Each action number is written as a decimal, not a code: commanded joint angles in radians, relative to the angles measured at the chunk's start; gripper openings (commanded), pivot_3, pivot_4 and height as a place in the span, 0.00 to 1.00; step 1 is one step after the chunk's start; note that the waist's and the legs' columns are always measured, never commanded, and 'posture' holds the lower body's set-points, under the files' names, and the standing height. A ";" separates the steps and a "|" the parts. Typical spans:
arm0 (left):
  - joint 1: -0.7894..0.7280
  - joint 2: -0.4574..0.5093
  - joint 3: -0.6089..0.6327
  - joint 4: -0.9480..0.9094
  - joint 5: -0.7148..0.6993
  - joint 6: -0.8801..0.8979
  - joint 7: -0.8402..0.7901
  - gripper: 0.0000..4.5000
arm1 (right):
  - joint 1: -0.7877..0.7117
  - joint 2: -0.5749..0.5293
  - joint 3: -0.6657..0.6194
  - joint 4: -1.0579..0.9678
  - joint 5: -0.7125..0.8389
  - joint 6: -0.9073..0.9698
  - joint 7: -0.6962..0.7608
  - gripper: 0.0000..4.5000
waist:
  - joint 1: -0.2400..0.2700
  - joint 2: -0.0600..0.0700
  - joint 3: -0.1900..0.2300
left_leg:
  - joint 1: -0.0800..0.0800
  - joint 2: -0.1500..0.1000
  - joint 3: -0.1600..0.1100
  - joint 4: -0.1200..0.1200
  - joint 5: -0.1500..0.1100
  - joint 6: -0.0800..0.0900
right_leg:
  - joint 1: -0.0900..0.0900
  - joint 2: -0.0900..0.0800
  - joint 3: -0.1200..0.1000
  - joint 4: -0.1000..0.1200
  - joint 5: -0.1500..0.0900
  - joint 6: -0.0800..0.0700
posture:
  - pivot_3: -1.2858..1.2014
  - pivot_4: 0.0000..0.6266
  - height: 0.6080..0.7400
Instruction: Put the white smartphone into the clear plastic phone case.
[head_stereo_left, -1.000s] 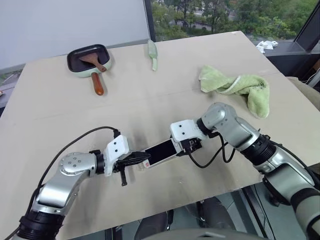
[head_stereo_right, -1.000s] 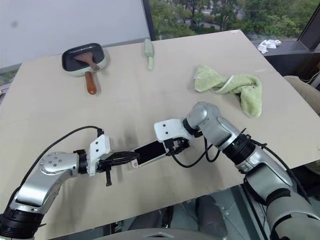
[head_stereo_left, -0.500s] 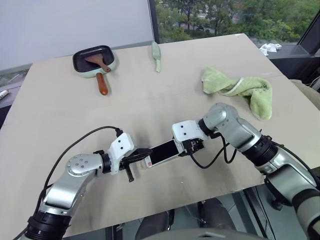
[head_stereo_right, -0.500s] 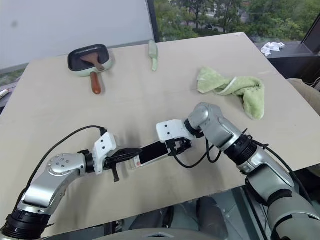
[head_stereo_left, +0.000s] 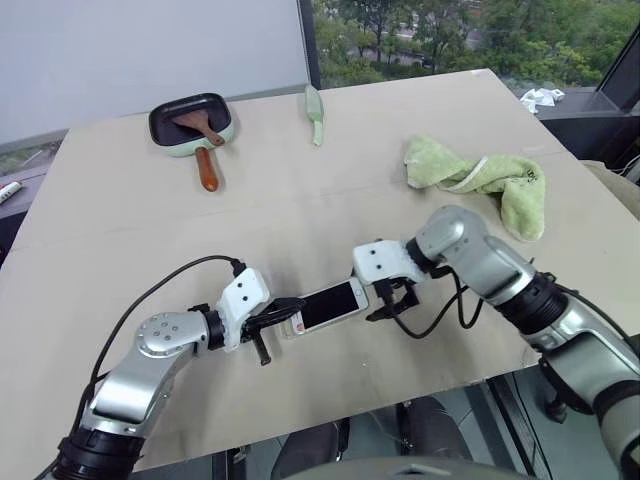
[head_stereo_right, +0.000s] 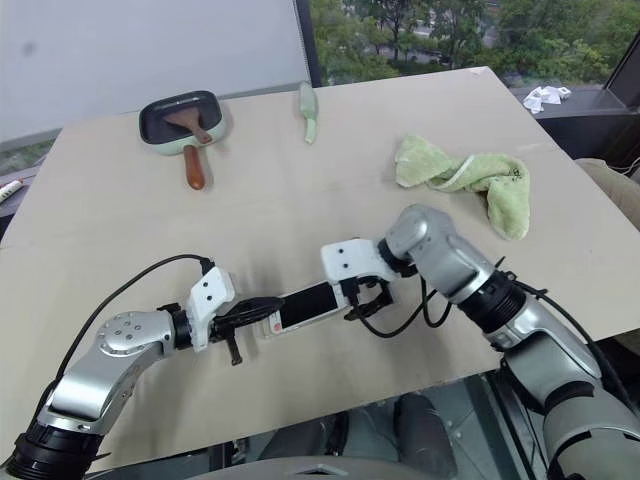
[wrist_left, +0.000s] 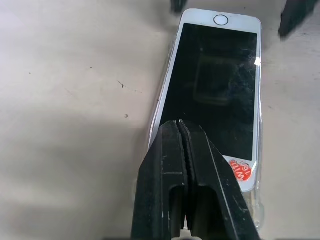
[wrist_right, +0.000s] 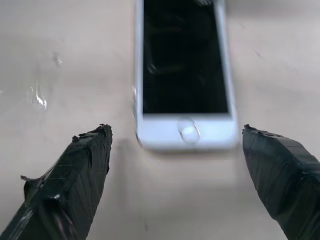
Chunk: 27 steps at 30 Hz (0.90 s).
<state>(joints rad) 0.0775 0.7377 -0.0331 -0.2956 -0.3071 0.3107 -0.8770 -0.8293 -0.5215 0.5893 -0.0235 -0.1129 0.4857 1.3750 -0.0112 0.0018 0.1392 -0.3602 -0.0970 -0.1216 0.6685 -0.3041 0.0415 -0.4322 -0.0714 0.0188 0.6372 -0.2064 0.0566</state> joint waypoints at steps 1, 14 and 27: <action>0.044 0.002 -0.048 0.045 0.048 0.028 0.004 0.00 | 0.007 -0.022 -0.071 -0.039 0.024 0.031 -0.035 0.98 | 0.000 0.000 0.000 | 0.000 0.000 0.000 0.000 0.000 0.000 | 0.000 0.000 0.000 0.000 0.000 0.000 | 0.52 0.24 1.00; 0.145 0.068 0.328 -0.089 -0.258 0.014 -0.131 0.00 | 0.075 -0.061 -0.098 -0.070 0.085 0.071 -0.077 0.02 | -0.002 -0.003 0.004 | -0.004 0.001 -0.001 0.000 0.000 0.000 | -0.002 0.000 0.000 -0.001 0.000 0.000 | 0.52 0.24 1.00; 0.219 0.164 0.349 0.019 -0.200 0.015 -0.272 0.00 | 0.050 -0.023 -0.008 -0.045 0.007 0.038 -0.115 0.02 | -0.002 -0.003 0.005 | -0.005 0.001 -0.001 -0.002 0.000 0.000 | -0.002 0.000 -0.002 -0.004 0.000 0.000 | 0.52 0.24 1.00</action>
<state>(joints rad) 0.3105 0.9039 0.3348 -0.2863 -0.5336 0.3584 -1.1420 -0.7542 -0.5442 0.5807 -0.0559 -0.0873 0.5395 1.2688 -0.0129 -0.0012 0.1444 -0.3651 -0.0964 -0.1230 0.6669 -0.3043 0.0416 -0.4336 -0.0712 0.0168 0.6331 -0.2064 0.0565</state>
